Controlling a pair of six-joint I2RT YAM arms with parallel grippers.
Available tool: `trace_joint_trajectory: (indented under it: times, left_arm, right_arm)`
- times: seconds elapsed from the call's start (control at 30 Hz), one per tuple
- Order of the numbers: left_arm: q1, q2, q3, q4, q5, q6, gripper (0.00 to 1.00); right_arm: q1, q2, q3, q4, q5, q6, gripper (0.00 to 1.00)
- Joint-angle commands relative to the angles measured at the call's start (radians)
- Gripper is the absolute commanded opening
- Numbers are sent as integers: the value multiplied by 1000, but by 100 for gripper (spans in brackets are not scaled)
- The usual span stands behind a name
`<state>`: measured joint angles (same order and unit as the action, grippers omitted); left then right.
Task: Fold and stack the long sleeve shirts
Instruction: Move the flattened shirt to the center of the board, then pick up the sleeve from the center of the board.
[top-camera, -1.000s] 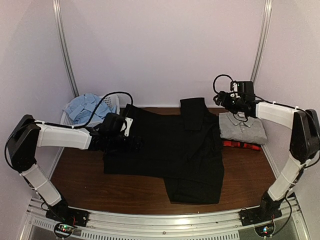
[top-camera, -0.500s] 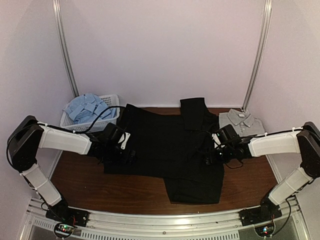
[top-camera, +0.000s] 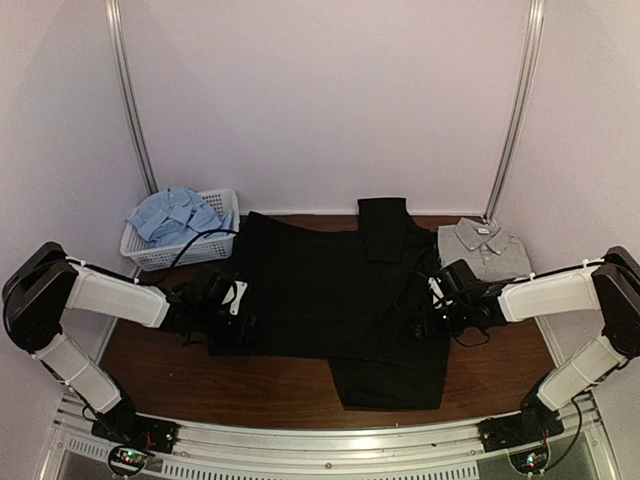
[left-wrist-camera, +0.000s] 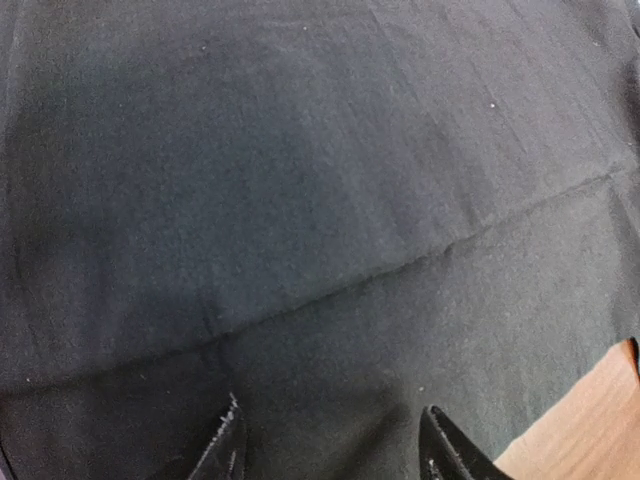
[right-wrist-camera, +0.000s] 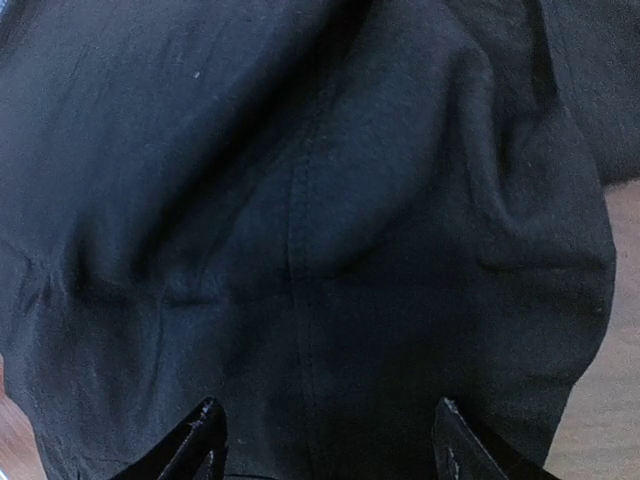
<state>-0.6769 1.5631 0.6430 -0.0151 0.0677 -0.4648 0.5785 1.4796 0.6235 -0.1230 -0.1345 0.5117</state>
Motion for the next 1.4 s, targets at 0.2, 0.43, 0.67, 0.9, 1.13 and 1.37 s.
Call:
trace_joint_trajectory:
  times: [0.2, 0.43, 0.67, 0.9, 1.13, 1.37]
  left_arm:
    - [-54, -164, -216, -171, 59, -173, 58]
    - [-66, -299, -272, -209, -48, -273, 58]
    - [-65, -288, -184, -220, -118, -247, 67]
    - [-66, -284, -37, -161, -85, -176, 81]
    - [-27, -193, 85, -94, -76, -105, 87]
    - [136, -8, 154, 89, 42, -53, 88]
  right_arm:
    - [20, -142, -91, -283, 4, 62, 72]
    - [29, -208, -104, -318, 42, 121, 73]
    - [38, -283, -38, -314, 105, 123, 72]
    - [34, -266, 139, -248, 171, 14, 73]
    - [-74, -13, 263, -45, 77, -94, 73]
    - [-134, 229, 357, 54, -5, -148, 72]
